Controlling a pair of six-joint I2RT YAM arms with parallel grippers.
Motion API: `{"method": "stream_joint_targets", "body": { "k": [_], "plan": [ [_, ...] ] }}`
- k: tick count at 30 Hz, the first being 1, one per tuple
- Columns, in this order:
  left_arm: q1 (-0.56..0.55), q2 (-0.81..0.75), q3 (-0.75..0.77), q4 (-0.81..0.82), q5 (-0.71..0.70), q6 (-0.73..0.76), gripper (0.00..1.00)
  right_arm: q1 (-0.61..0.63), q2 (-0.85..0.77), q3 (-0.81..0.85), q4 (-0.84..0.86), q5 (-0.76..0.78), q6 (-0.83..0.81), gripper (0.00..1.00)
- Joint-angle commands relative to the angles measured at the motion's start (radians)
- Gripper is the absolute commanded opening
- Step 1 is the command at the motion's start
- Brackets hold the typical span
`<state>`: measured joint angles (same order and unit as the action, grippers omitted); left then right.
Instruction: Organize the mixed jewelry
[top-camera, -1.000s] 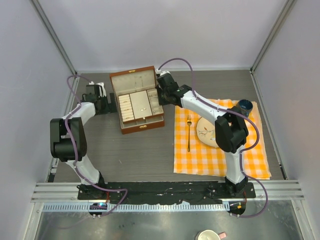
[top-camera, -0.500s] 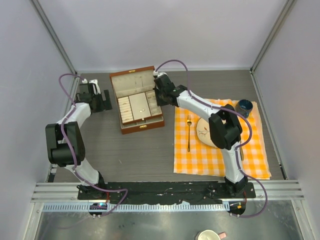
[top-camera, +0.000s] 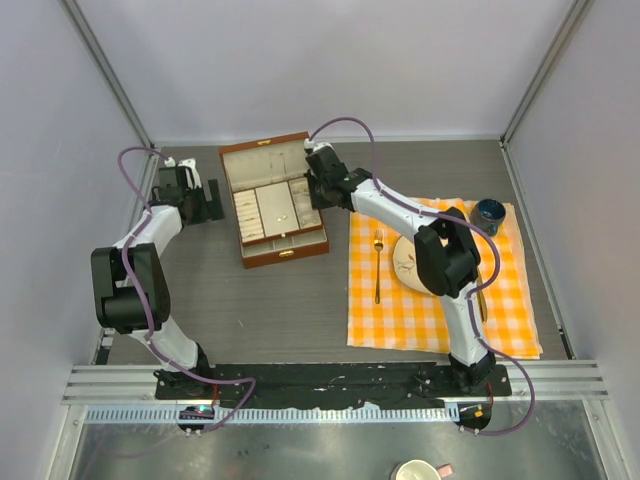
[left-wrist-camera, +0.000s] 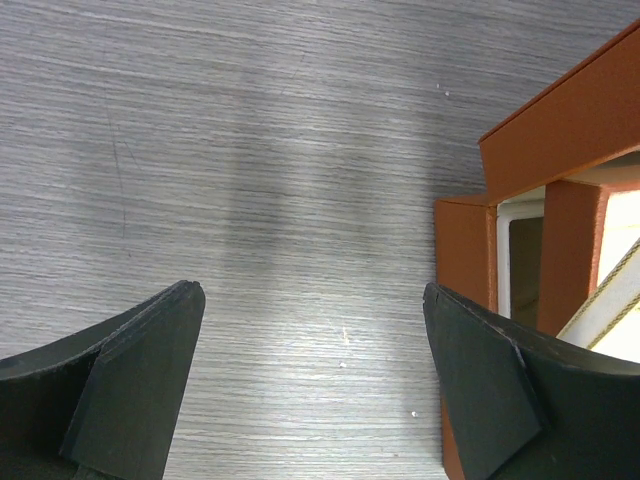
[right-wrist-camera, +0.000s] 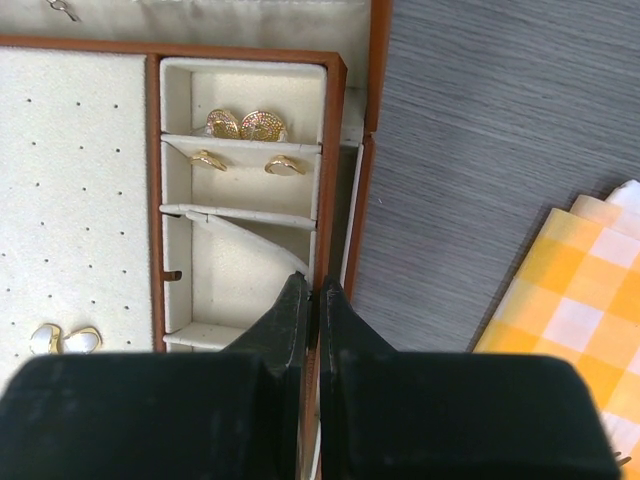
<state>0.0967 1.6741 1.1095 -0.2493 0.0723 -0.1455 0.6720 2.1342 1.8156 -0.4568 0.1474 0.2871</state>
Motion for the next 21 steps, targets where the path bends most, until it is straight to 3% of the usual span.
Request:
{"method": "stream_joint_targets", "body": {
  "k": [1,21],
  "plan": [
    [0.003,-0.040,0.000,0.038,0.017,0.015,0.97,-0.002,-0.008,0.056,0.038,-0.005,0.026,0.01],
    [0.006,-0.045,-0.005,0.038,0.018,0.014,0.97,0.003,-0.034,-0.032,0.047,-0.011,0.038,0.01]
  ]
}}
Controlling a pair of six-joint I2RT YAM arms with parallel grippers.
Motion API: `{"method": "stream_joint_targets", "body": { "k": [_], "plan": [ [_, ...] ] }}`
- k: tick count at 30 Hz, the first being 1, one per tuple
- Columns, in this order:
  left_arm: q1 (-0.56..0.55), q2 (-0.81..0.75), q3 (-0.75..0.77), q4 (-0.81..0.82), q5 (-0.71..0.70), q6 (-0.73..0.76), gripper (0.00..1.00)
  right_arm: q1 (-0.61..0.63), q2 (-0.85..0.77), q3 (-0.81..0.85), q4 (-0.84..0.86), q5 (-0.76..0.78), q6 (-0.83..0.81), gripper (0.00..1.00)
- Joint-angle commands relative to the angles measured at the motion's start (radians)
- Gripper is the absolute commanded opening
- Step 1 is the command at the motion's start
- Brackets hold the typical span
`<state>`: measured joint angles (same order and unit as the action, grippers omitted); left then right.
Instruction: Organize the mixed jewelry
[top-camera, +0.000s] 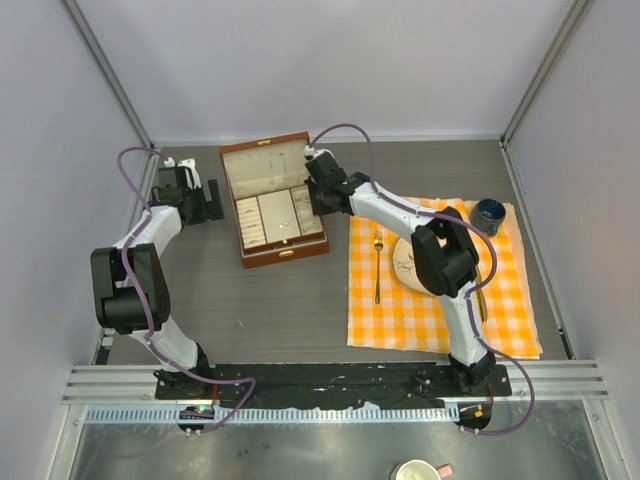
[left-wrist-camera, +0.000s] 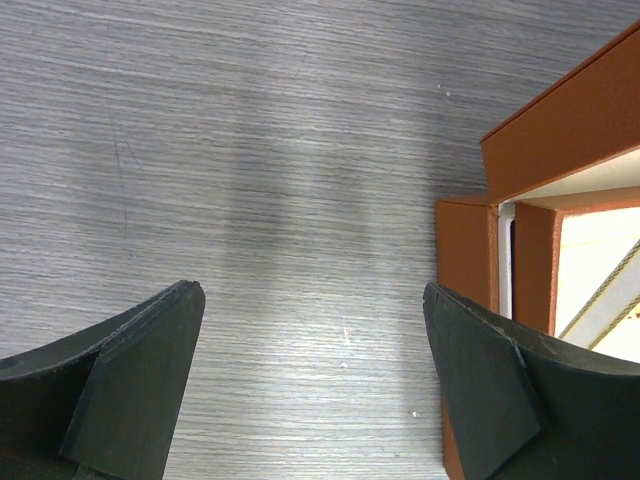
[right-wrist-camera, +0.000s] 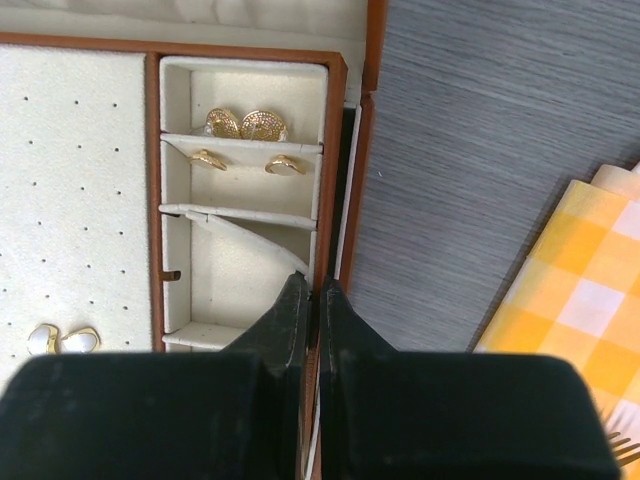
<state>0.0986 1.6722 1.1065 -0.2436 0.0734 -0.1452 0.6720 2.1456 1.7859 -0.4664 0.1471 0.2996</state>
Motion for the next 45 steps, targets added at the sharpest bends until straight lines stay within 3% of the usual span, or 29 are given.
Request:
{"method": "stream_joint_targets", "body": {
  "k": [1,45],
  "plan": [
    [0.004,-0.045,-0.004,0.030,0.019,0.013,0.97,0.003,-0.046,-0.005,0.057,-0.014,0.026,0.01],
    [0.004,-0.046,-0.010,0.033,0.019,0.013,0.97,0.031,-0.095,-0.053,0.018,-0.017,0.056,0.01]
  ]
}}
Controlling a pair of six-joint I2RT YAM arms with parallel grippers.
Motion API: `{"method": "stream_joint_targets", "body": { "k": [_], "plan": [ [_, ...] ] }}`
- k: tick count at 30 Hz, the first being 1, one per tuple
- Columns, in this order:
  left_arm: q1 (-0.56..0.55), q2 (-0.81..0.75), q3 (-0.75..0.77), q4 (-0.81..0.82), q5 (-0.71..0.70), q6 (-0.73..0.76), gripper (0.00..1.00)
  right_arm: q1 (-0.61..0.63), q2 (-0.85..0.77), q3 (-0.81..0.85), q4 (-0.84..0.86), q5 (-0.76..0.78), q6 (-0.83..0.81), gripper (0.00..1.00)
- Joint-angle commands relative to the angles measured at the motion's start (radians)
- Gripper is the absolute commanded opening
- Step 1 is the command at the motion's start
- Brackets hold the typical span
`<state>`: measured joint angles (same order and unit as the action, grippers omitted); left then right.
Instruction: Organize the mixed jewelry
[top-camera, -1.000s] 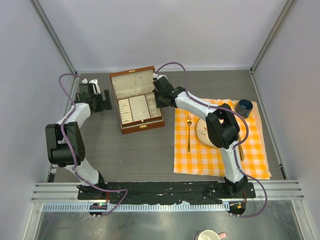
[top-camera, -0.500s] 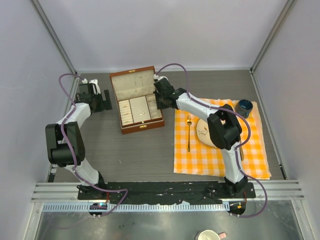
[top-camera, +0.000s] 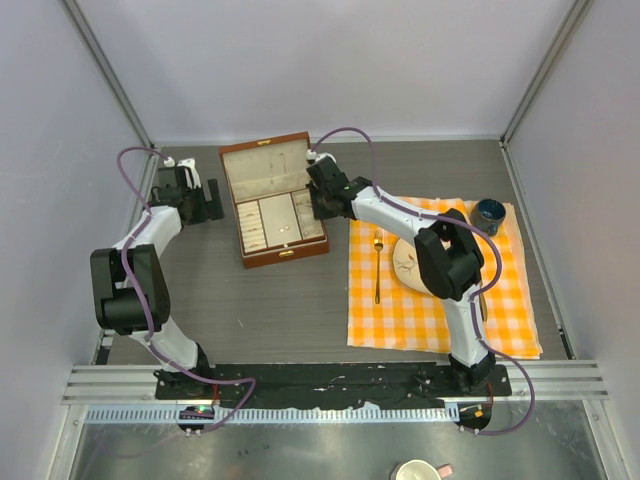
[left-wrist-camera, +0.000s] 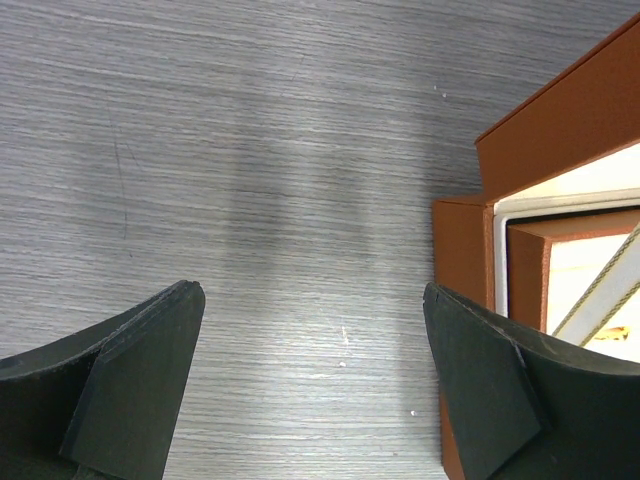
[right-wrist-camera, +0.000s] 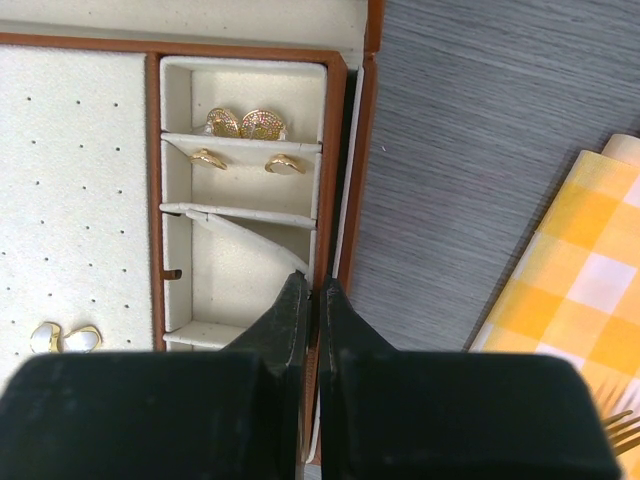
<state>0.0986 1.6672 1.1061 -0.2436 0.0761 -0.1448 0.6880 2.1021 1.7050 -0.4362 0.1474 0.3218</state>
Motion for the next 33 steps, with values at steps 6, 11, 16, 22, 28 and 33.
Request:
{"method": "stream_joint_targets", "body": {
  "k": [6,11,16,22,28,33],
  "plan": [
    [0.004,-0.037,-0.011,0.041,0.014,0.014,0.97,0.015,-0.027,0.033,-0.015,-0.028,0.034,0.01],
    [0.004,-0.035,-0.012,0.046,0.016,0.017,0.97,0.016,-0.011,0.036,-0.021,-0.032,0.023,0.03],
    [0.003,-0.038,-0.017,0.050,0.014,0.022,0.97,0.015,-0.004,0.031,-0.027,-0.026,0.016,0.11],
    [0.004,-0.035,-0.018,0.053,0.016,0.024,0.97,0.018,0.004,0.030,-0.033,-0.026,0.013,0.25],
    [0.004,-0.038,-0.022,0.053,0.017,0.024,0.96,0.019,0.010,0.036,-0.038,-0.023,0.008,0.33],
    [0.004,-0.044,-0.028,0.056,0.021,0.025,0.96,0.019,-0.005,0.039,-0.039,-0.009,-0.001,0.38]
  ]
}}
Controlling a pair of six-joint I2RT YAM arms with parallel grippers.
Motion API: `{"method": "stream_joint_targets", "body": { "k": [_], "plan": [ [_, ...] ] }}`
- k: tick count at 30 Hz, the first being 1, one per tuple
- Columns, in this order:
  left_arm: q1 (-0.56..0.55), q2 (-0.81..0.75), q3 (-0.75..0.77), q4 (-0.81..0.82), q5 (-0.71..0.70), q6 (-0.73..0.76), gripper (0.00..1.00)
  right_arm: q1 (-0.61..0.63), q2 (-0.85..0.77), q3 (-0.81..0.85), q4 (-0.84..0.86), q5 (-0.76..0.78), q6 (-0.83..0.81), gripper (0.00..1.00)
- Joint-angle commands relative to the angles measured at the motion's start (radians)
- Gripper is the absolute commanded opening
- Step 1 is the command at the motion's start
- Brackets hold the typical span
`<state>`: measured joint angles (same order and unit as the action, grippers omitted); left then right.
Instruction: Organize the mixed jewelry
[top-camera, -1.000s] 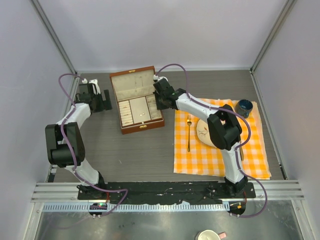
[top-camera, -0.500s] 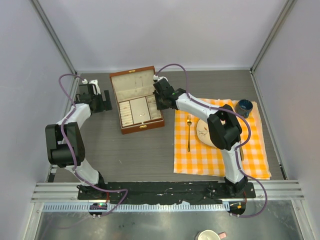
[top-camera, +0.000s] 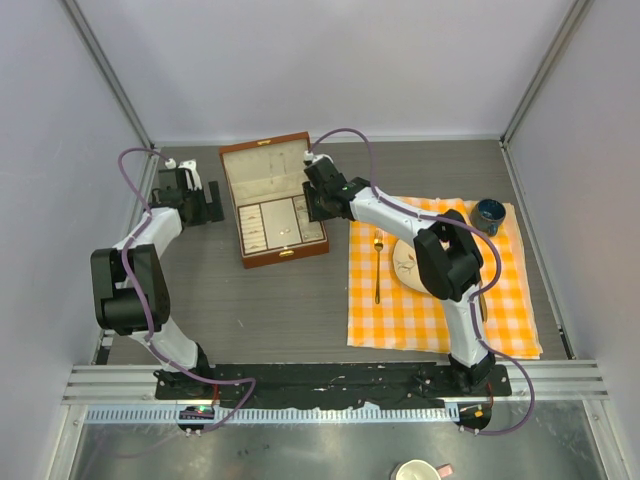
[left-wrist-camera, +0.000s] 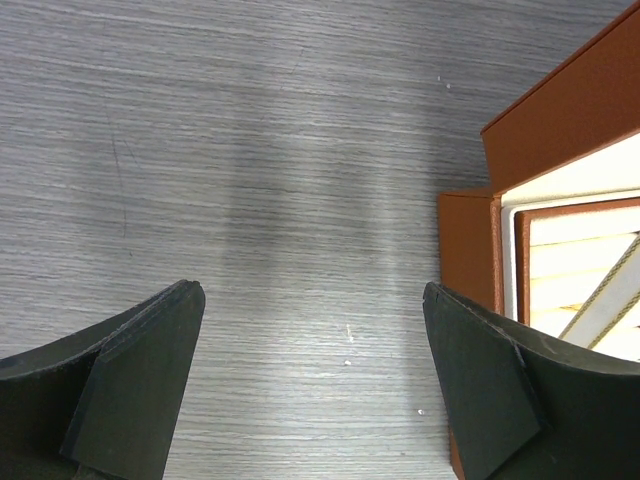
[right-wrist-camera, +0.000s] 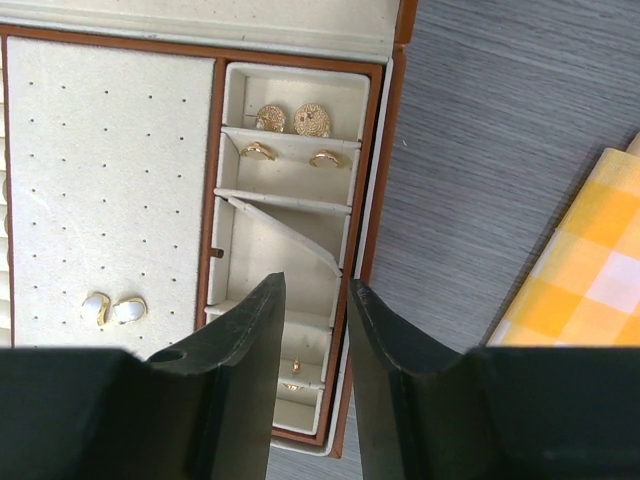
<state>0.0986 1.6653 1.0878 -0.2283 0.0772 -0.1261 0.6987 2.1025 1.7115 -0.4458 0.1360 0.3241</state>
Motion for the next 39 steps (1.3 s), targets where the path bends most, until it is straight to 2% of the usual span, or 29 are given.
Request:
{"method": "stream_joint_targets", "body": {
  "k": [1,12,20,25,33,39],
  "plan": [
    [0.004,-0.048,-0.012,0.044,0.024,0.006,0.96,0.008,-0.012,0.034,-0.031,0.005,-0.006,0.38],
    [0.001,-0.095,-0.014,0.063,0.076,0.006,0.96,0.008,-0.094,0.080,-0.056,0.049,-0.082,0.44],
    [-0.008,-0.148,0.010,0.061,0.156,0.062,0.97,-0.002,-0.177,0.068,-0.051,0.094,-0.148,0.52],
    [-0.010,-0.177,0.067,0.024,0.236,0.101,0.97,-0.045,-0.211,0.050,-0.051,0.073,-0.146,0.55],
    [-0.036,-0.161,0.204,-0.037,0.272,0.175,0.99,-0.114,-0.291,-0.029,-0.036,0.047,-0.174,0.69],
    [-0.079,-0.084,0.349,-0.092,0.230,0.276,1.00,-0.153,-0.331,-0.102,-0.036,-0.003,-0.209,0.73]
  ]
}}
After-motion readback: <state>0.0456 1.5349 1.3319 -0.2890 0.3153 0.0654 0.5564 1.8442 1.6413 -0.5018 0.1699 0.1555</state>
